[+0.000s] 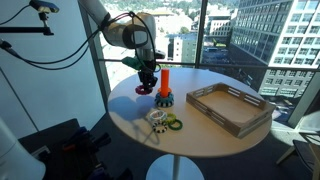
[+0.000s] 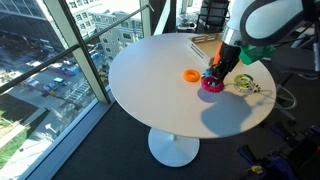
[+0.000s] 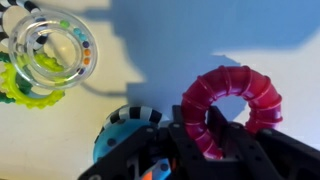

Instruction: Put the pink circular object on the orange object

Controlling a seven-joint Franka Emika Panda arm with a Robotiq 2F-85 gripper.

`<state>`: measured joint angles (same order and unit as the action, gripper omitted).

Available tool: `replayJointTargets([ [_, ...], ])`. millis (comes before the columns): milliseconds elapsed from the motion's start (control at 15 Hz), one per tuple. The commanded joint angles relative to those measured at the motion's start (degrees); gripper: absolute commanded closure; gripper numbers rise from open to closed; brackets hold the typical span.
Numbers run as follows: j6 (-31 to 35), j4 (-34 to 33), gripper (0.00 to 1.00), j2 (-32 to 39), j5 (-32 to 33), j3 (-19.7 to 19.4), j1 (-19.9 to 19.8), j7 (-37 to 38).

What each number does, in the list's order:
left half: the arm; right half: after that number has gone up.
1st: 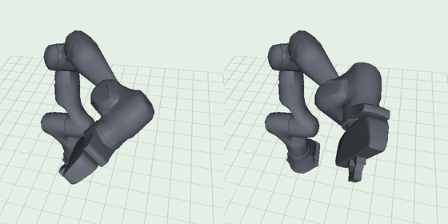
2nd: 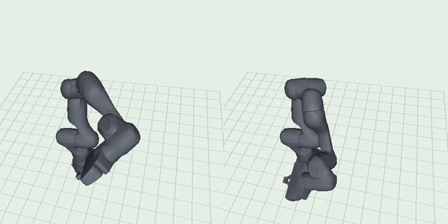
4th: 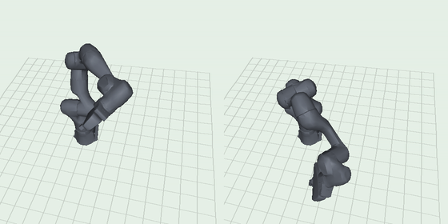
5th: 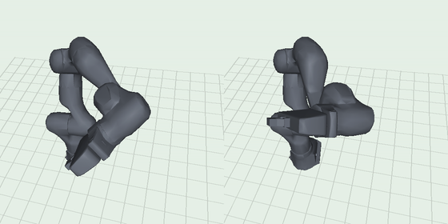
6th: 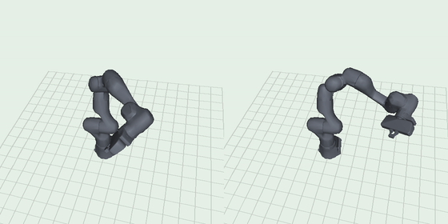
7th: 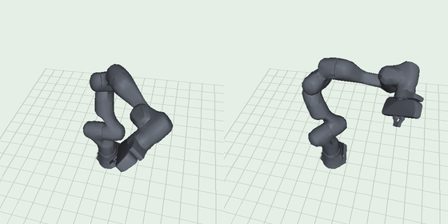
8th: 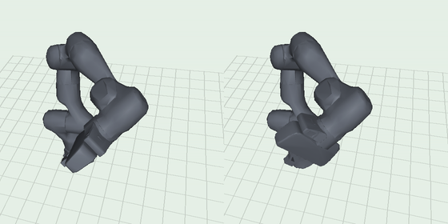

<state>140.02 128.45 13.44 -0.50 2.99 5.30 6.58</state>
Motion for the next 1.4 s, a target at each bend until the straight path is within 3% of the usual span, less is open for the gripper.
replayJointTargets([
  [0,-6.69,-2.2,0.9,-3.32,0.39,-0.07,-0.46,-0.9],
  [400,-14.19,-6.98,0.9,-6.42,0.84,-0.73,-1.26,-0.83],
  [1333,-23.15,-18.32,0.9,-7.38,0.19,-2.6,-4.07,-1.32],
])
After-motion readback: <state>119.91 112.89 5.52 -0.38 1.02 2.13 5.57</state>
